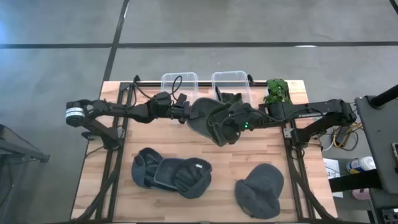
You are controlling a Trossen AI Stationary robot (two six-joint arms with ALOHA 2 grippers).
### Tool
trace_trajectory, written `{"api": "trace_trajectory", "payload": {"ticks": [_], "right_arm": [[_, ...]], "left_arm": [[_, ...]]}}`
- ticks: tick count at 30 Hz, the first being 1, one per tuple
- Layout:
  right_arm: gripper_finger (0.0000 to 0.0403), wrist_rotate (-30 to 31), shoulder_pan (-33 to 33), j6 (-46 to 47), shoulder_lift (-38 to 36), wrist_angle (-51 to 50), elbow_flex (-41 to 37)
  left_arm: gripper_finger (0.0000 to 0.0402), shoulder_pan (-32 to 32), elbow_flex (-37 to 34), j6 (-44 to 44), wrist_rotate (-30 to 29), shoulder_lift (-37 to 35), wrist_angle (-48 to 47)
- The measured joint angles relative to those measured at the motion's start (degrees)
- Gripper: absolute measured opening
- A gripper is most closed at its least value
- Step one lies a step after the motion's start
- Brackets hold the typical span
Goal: Pick & Place hat
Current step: Put the gray cap into the right bin
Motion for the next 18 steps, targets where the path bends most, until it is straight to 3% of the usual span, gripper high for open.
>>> {"api": "trace_trajectory", "payload": {"ticks": [5, 12, 18], "right_arm": [[0.0027, -3.6, -1.4, 0.5, 2.0, 0.4, 0.0], [0.0027, -9.1, -1.0, -3.1, 7.0, 12.1, 1.8], [0.0027, -8.7, -1.0, -5.4, 7.9, 4.0, 5.3]], "left_arm": [[0.001, 0.0, 0.3, 0.0, 0.0, 0.0, -0.1], [0.001, 0.0, 0.5, 0.1, 0.0, 0.0, -0.2], [0.001, 0.0, 0.5, 0.7, -0.2, 0.0, -0.4]]}}
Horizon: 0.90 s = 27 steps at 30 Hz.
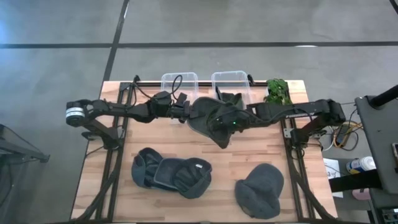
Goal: Pick & Place hat
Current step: Put the gray cap into the right bin
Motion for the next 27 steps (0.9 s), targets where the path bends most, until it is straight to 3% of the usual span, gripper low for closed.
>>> {"api": "trace_trajectory", "payload": {"ticks": [6, 14, 18, 22, 27], "right_arm": [[0.0027, 7.8, 0.0, 0.6, -5.5, -12.0, 1.8], [0.0027, 10.7, -1.1, 2.7, -15.3, -12.5, 1.9], [0.0039, 10.3, -1.7, 2.6, -16.8, -12.5, 1.9], [0.0075, 4.7, -2.1, 2.3, -16.5, -11.9, 1.8], [0.0135, 0.1, -2.1, 2.4, -12.6, -8.3, 1.8]], "left_arm": [[0.001, 0.0, -0.3, 1.9, 0.2, 0.0, -0.5], [0.001, -0.3, -0.3, 8.4, 7.2, -0.1, -3.8], [0.001, -0.4, -0.1, 11.9, 12.6, -0.1, -4.6], [0.001, -0.5, 0.6, 13.5, 19.2, 0.0, -6.7], [0.001, -1.3, 2.5, 16.9, 19.6, 0.0, -13.5]]}}
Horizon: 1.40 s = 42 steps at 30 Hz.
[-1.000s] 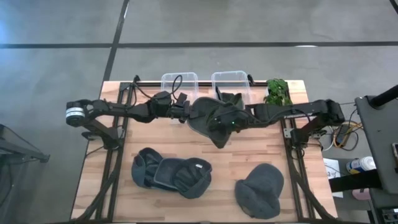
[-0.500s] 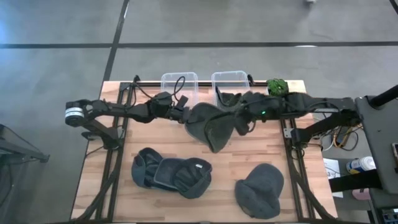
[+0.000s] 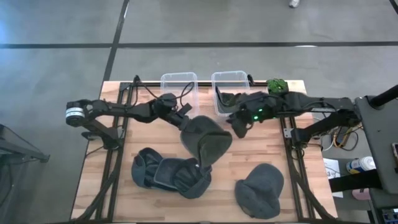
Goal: Pick & Place hat
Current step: Put the gray cap into the right bin
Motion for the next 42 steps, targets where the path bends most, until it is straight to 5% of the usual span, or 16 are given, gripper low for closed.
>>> {"api": "trace_trajectory", "payload": {"ticks": [8, 18, 23, 30, 37, 42], "right_arm": [[0.0185, -1.3, -0.4, -0.8, 7.6, 2.3, 0.0], [0.0175, -6.1, -0.4, -3.1, 11.6, 4.4, 3.3], [0.0138, -7.0, -0.4, -3.1, 11.3, 4.5, 3.5], [0.0022, -8.4, -0.4, -3.1, 11.2, 4.8, 3.5], [0.0013, -7.4, -0.4, -2.8, 10.9, 4.1, 3.4], [0.0013, -7.2, -0.4, -0.5, 10.0, 1.2, 3.2]], "left_arm": [[0.001, -2.8, 4.2, 2.0, -1.9, 0.0, -4.4], [0.001, -6.1, 11.6, 10.5, -7.5, 0.0, -18.3], [0.001, -6.9, 12.8, 11.1, -8.0, 0.0, -18.5], [0.001, -7.2, 14.0, 13.5, -9.7, 0.0, -19.0], [0.0013, -7.6, 14.0, 12.6, -15.0, -0.4, -20.3], [0.0057, -9.0, 14.0, 13.2, -22.6, -2.5, -22.2]]}}
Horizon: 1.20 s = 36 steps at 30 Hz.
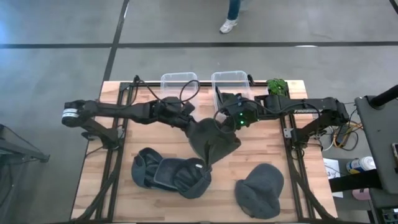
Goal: Pick & Place hat
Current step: Put the gray cap into the right bin
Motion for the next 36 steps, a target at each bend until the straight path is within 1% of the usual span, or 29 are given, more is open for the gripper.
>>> {"api": "trace_trajectory", "payload": {"ticks": [2, 4, 5, 7, 9, 13, 16, 18, 23, 25, 28, 30, 31, 33, 36], "right_arm": [[0.0013, 0.6, -0.1, 1.3, -0.3, -0.5, -0.1], [0.0013, 2.4, -0.1, 3.4, -0.8, -1.2, -0.2], [0.0013, 4.2, -0.1, 4.6, -1.1, -1.8, -0.2], [0.0012, 8.7, -0.1, 7.2, -2.1, -2.6, -0.2], [0.0012, 13.8, -0.2, 10.0, -3.3, -2.7, -0.2], [0.0012, 23.2, -0.2, 15.3, -6.2, -0.6, -0.3], [0.0013, 27.6, -0.1, 17.8, -8.0, 1.3, -0.3], [0.0013, 29.9, -0.2, 18.3, -9.0, 2.9, -0.3], [0.0014, 36.4, -0.5, 20.1, -10.7, 8.8, -0.3], [0.0014, 38.7, -0.6, 19.9, -10.8, 12.7, -0.3], [0.0014, 39.9, -0.7, 18.7, -10.8, 19.6, -0.3], [0.0014, 40.3, -0.8, 18.0, -10.6, 24.4, -0.3], [0.0014, 40.3, -0.9, 17.9, -10.6, 26.1, -0.3], [0.0014, 40.3, -0.9, 17.8, -10.5, 28.8, -0.4], [0.0014, 40.5, -0.9, 17.7, -10.5, 30.4, -0.5]], "left_arm": [[0.008, -0.9, 0.0, 0.3, -2.9, -1.2, -1.2], [0.01, -1.8, 0.0, 0.6, -7.4, -2.8, -3.6], [0.011, -2.2, 0.0, 0.7, -10.3, -3.7, -5.2], [0.0124, -3.3, 0.0, 1.6, -17.4, -6.1, -8.5], [0.0133, -5.1, 0.0, 3.0, -26.2, -8.6, -11.5], [0.0137, -9.9, 0.0, 5.1, -44.5, -12.4, -14.2], [0.0137, -13.3, 0.0, 6.6, -53.0, -13.9, -15.0], [0.0138, -14.8, -0.2, 6.5, -55.2, -14.2, -15.2], [0.0138, -17.2, -2.6, 3.5, -56.5, -14.1, -15.2], [0.0138, -17.7, -4.2, 0.4, -59.1, -14.1, -14.8], [0.0138, -18.7, -7.1, -4.8, -66.3, -14.1, -11.6], [0.0138, -19.4, -9.1, -5.6, -70.2, -14.1, -6.9], [0.0138, -19.5, -10.1, -4.7, -70.8, -14.1, -3.5], [0.0138, -19.6, -12.6, 0.5, -69.1, -14.1, 6.6], [0.0138, -19.5, -16.5, 10.4, -64.0, -14.1, 25.8]]}}
